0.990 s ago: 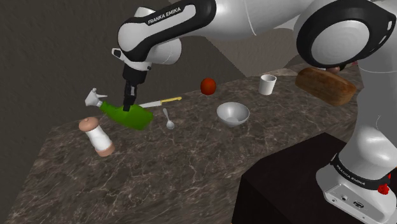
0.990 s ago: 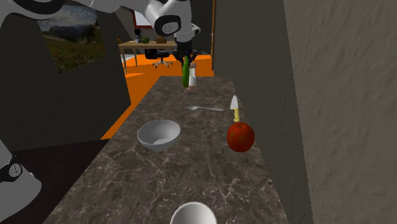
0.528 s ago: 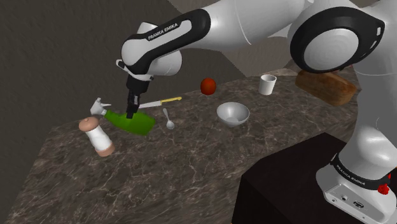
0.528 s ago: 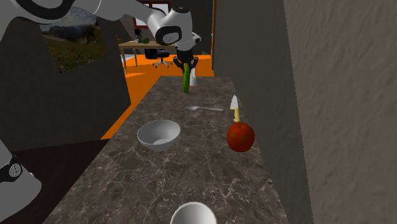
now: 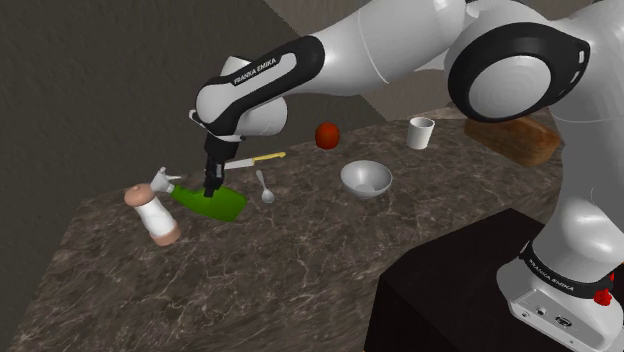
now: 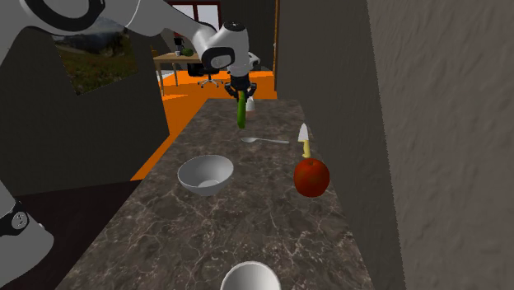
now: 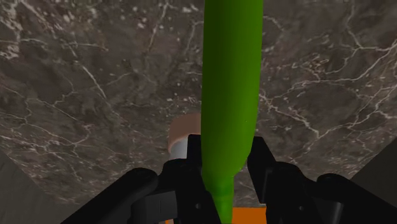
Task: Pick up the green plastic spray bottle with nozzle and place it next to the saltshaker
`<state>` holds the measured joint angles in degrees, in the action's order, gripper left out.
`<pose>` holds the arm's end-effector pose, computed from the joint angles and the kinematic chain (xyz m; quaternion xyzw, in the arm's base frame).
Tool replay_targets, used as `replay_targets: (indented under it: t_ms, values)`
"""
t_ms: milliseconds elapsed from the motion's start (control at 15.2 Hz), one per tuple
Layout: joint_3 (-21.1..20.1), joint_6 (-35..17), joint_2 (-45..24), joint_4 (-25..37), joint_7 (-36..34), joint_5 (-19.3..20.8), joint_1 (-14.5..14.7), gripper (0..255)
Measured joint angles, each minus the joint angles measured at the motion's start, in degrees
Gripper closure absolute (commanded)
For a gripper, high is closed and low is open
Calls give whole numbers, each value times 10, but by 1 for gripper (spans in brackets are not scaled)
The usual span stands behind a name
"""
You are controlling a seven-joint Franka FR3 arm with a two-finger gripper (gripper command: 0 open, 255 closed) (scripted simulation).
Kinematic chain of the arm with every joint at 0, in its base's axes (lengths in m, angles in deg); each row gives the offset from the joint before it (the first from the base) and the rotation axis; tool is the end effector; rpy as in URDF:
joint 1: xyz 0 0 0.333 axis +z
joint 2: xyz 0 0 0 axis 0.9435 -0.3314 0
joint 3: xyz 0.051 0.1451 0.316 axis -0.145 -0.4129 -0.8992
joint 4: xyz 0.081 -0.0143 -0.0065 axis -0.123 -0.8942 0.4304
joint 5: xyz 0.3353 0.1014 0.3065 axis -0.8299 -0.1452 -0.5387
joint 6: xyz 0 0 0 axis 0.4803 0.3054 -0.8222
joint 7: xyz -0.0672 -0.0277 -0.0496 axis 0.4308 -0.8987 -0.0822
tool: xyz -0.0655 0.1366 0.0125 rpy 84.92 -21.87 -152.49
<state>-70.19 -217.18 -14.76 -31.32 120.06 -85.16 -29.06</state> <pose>0.7018 0.5017 0.2768 -0.7695 -0.5839 -0.2033 0.1602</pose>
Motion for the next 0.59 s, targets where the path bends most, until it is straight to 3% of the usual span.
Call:
replay_targets:
  t_ms: [396, 462, 594]
  values:
    - [-1, -4, -1, 0, 3, -2, 0, 255]
    - [-1, -4, -1, 0, 3, -2, -1, 0]
    - [-1, -2, -4, 1, 3, -2, -2, 0]
